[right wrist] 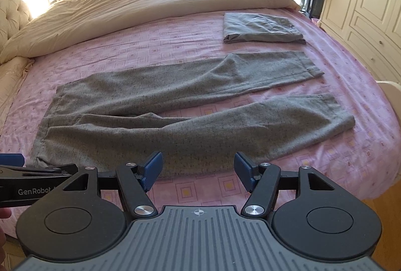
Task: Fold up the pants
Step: 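Move both grippers toward the grey trousers lying flat on the bed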
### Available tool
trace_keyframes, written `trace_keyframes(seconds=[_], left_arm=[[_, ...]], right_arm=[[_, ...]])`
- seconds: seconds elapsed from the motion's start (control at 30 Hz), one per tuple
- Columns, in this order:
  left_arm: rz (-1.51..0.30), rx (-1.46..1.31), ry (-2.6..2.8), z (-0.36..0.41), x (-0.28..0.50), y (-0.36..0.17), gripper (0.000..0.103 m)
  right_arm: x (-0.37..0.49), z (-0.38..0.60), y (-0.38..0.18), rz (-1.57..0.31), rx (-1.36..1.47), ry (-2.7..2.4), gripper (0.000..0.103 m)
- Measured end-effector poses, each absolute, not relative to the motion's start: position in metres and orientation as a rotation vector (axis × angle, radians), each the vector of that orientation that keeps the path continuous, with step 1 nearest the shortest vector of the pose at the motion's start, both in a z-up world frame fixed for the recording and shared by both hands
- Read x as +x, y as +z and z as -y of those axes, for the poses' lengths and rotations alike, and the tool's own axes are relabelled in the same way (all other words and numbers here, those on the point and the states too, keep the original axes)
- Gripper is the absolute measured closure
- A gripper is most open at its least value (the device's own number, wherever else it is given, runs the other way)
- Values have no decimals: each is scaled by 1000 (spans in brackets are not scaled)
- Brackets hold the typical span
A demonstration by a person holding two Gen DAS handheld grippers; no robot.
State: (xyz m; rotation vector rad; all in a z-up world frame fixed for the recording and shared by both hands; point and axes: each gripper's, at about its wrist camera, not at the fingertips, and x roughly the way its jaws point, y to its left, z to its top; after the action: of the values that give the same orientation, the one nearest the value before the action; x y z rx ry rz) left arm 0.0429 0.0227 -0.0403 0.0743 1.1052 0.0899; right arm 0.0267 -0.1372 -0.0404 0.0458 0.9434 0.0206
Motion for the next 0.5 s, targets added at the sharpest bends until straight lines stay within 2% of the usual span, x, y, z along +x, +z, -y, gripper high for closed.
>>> trace_keyframes(seconds=[0.5], left_arm=[[-1194, 34, 68, -19, 105, -68, 11]], right_arm=[[101, 142, -62, -1024, 41, 10, 41]])
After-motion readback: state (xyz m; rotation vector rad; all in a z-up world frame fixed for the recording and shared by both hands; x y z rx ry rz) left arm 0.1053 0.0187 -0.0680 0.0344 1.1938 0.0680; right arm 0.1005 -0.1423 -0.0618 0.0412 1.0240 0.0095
